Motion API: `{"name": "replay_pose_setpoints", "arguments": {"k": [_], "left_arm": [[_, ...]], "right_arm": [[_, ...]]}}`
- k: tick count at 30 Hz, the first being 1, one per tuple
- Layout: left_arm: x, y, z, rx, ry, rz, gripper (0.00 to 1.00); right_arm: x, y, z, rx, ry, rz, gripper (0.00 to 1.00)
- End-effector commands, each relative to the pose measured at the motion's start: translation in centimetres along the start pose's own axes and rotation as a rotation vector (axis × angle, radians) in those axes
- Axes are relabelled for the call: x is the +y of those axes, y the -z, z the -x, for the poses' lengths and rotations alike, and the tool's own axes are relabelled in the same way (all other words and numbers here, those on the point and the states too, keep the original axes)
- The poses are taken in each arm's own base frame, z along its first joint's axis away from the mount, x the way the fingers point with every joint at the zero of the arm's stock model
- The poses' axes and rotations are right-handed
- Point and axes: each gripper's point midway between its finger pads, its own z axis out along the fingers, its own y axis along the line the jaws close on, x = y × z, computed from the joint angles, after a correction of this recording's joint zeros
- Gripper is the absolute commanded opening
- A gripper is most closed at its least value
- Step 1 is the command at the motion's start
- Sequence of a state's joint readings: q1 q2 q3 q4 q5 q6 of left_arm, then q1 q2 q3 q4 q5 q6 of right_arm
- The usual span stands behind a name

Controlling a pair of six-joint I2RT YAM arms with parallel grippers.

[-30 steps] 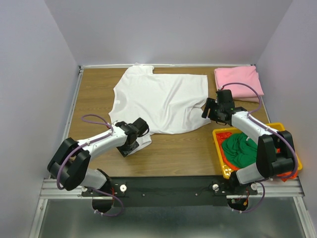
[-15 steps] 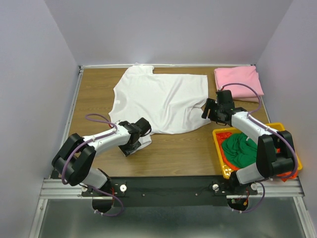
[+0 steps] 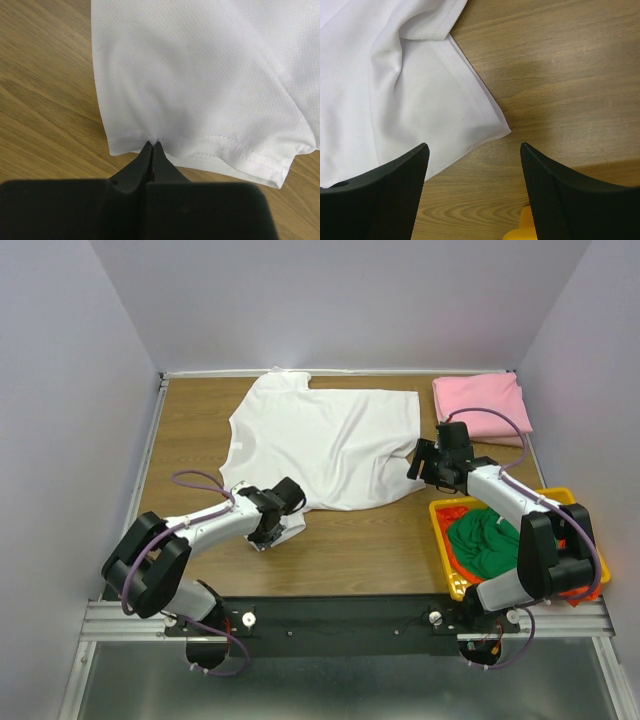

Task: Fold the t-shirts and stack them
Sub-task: Flatten the tshirt out

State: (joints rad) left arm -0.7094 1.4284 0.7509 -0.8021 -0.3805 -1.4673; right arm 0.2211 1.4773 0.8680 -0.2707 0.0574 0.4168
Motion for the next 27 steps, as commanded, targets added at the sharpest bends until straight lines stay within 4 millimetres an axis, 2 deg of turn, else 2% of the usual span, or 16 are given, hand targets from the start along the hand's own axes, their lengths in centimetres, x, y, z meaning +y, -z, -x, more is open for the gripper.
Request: {"name": "replay_pose_setpoints", "arguments": {"k": [1, 4, 8, 12, 18, 22, 24, 27], "left_arm": [[0.9, -0.3, -0.8, 0.023, -0.021, 0.022, 0.0], [0.7, 0.9, 1.0, -0.046, -0.024, 0.007, 0.0], [-0.9, 3.4, 4.1, -0.159, -0.005, -0.092, 0.0], [-0.9, 4.7, 5.8, -0.237, 0.008, -0.143, 0.0], [1.0, 5.8, 7.7, -0.344, 0.037, -0.206, 0.0], [1.8, 7.5, 9.9, -0.459, 0.049, -0.269, 0.0], [1.8, 8.4, 10.8, -0.504, 0.058, -0.309, 0.0], [2.1, 8.7, 11.4, -0.534, 0.088, -0.325, 0.0]], "right_arm": [[-0.3, 0.3, 0.2, -0.019, 0.012, 0.004, 0.8], [-0.1, 0.3, 0.2, -0.018, 0.013, 0.007, 0.8], [-0.2, -0.1, 0.0, -0.006, 0.01, 0.002, 0.8], [-0.1, -0.4, 0.0, 0.003, 0.017, 0.001, 0.8], [-0.4, -0.6, -0.4, 0.014, 0.024, -0.009, 0.8], [0.0, -0.4, -0.5, 0.019, 0.032, -0.004, 0.78], [0.7, -0.3, -0.5, 0.017, 0.043, 0.01, 0.77], [2.6, -0.1, -0.5, 0.02, 0.079, 0.035, 0.77]]}}
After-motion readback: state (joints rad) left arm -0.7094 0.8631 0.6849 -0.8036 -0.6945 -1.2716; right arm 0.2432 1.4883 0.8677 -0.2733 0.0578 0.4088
